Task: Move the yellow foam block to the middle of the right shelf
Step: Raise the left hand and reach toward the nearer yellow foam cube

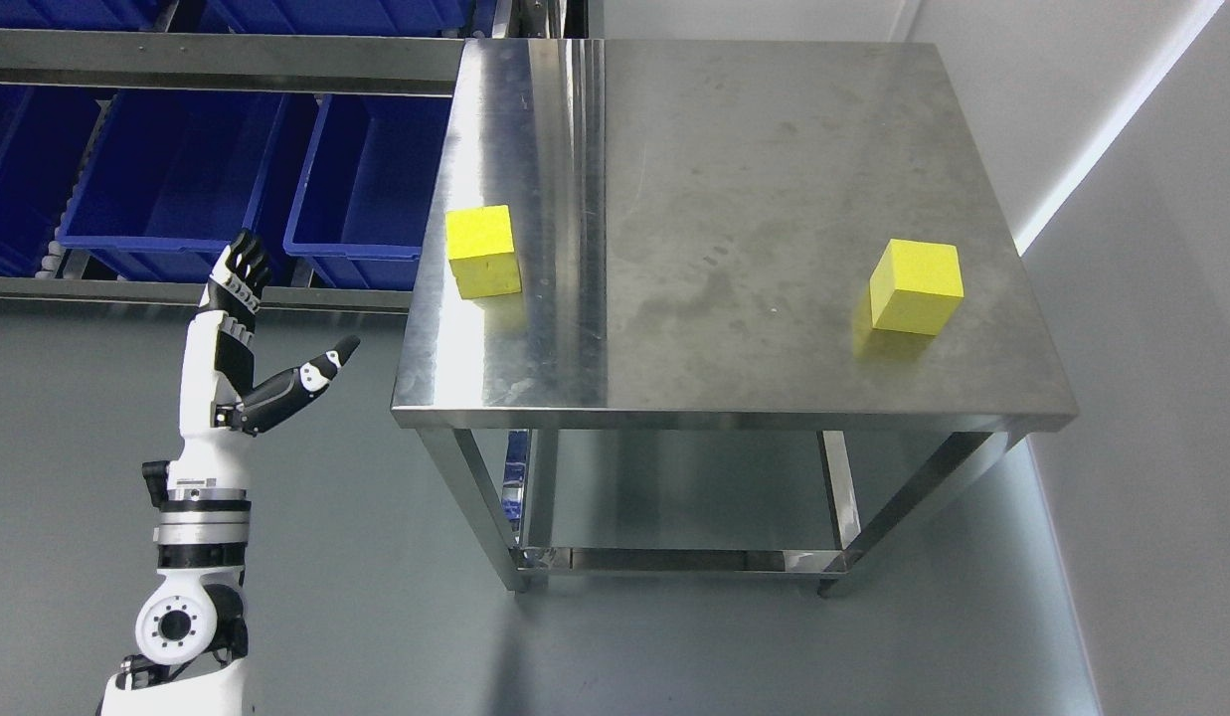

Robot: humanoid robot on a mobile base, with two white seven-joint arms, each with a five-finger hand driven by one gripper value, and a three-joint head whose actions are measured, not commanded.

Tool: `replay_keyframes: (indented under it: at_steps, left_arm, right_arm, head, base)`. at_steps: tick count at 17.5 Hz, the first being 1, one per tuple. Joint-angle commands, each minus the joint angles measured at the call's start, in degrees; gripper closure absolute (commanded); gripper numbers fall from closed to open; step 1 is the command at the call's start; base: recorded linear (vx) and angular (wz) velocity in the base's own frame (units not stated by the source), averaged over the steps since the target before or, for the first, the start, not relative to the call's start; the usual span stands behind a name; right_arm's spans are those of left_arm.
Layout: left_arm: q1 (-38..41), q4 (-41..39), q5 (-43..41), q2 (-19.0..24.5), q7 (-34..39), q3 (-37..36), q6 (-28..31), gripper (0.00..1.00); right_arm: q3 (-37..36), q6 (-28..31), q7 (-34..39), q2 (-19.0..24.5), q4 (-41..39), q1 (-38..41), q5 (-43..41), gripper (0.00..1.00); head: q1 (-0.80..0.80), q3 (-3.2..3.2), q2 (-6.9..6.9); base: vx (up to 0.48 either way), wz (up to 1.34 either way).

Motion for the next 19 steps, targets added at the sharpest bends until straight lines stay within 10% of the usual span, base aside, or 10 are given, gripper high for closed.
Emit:
replay_keyframes:
  at_steps: [1,19]
  left_arm:
    - [-0.1,0.0,0.8,1.0,0.0,0.1,0.1,0.0]
    - [-16.3,5.6,-1.0,8.3,-14.9,-8.3,20.5,0.02]
  right_arm:
    - [0.0,0.0,0.0,-1.0,-1.0,-0.2,0.0,0.0]
    - [0.0,0.0,0.0,-1.0,-1.0,-0.1,0.0,0.0]
  head:
    - [0.0,0.0,0.0]
    - [0.0,0.0,0.0]
  base:
    - [0.0,0.0]
    - [0.0,0.0]
